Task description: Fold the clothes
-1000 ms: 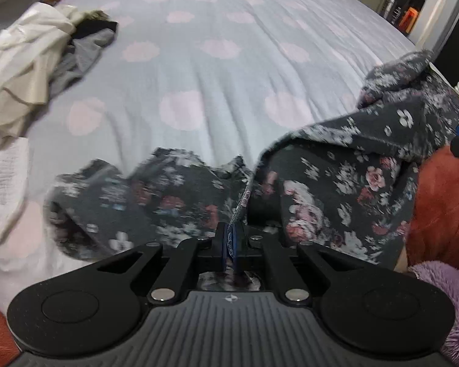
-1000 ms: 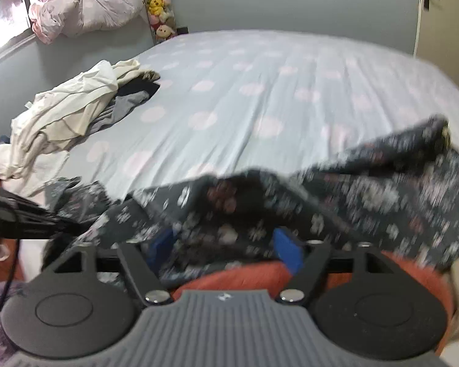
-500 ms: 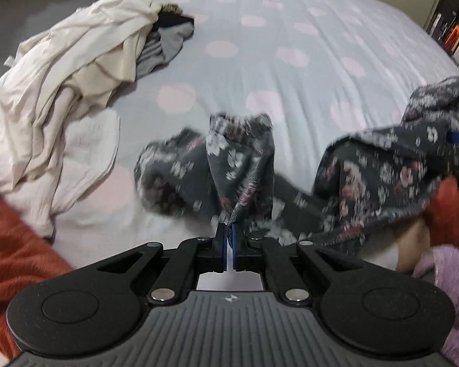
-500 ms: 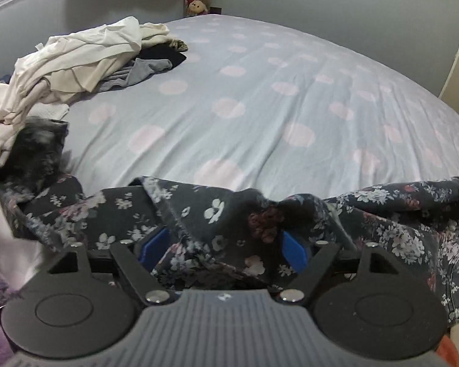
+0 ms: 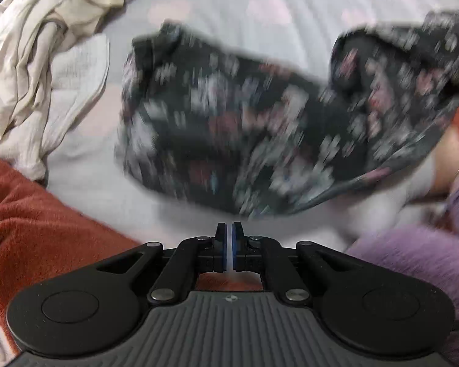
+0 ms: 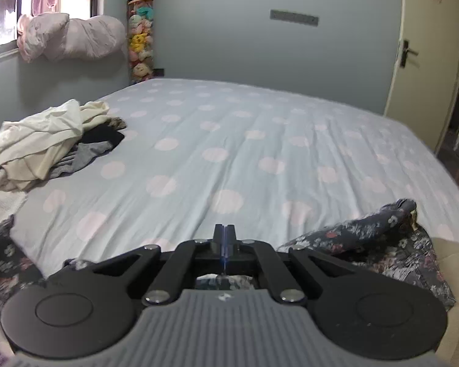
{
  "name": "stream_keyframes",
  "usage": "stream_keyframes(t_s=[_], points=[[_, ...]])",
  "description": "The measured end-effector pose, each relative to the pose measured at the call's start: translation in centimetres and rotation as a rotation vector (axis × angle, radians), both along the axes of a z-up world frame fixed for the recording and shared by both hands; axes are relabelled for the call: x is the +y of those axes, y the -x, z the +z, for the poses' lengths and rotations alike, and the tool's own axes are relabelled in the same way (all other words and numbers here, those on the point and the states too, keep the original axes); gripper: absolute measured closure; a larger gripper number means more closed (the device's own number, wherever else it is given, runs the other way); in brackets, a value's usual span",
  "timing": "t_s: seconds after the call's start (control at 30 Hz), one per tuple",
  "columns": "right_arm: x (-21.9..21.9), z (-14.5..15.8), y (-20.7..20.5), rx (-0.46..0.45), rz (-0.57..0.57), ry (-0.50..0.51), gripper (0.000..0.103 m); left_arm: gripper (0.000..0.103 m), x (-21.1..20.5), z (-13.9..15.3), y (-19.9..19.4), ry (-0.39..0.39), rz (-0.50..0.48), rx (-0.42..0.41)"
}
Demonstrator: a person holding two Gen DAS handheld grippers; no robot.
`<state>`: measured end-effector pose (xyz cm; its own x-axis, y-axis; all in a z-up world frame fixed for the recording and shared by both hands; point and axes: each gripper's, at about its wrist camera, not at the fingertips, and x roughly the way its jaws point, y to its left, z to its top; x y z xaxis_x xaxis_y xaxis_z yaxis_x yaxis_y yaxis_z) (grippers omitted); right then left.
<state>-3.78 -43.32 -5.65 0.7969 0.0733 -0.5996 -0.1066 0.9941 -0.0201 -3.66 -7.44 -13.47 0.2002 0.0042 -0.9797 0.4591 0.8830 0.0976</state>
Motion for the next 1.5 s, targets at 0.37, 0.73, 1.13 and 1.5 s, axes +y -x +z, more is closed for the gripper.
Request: stream_keyframes(t_s=[0.37,0.73,1.13,1.5], points=[[1.4,-3.3,2.2,0.115,0.071,-0.042,0.057,0.082,0.0,5.0,0.1,0.183,-0.036,-0.021],[-1.6,-3.8,3.5,0.115,-0.022,-0.076,0.045,0.075,0.6,7.6,-2.3,0.253,-0.037,-0.215],[-9.3,-2.7,3.8,0.129,-0.178,-0.027,0.035,0.060,3.7,3.8,-9.4,0.299,0.004,-0.281],[-23.3,-4.9,5.0,0.172,-0.599,-0.126,0.030,0.090,3.2,2.7,-9.2,0.270,-0.006,-0.288]])
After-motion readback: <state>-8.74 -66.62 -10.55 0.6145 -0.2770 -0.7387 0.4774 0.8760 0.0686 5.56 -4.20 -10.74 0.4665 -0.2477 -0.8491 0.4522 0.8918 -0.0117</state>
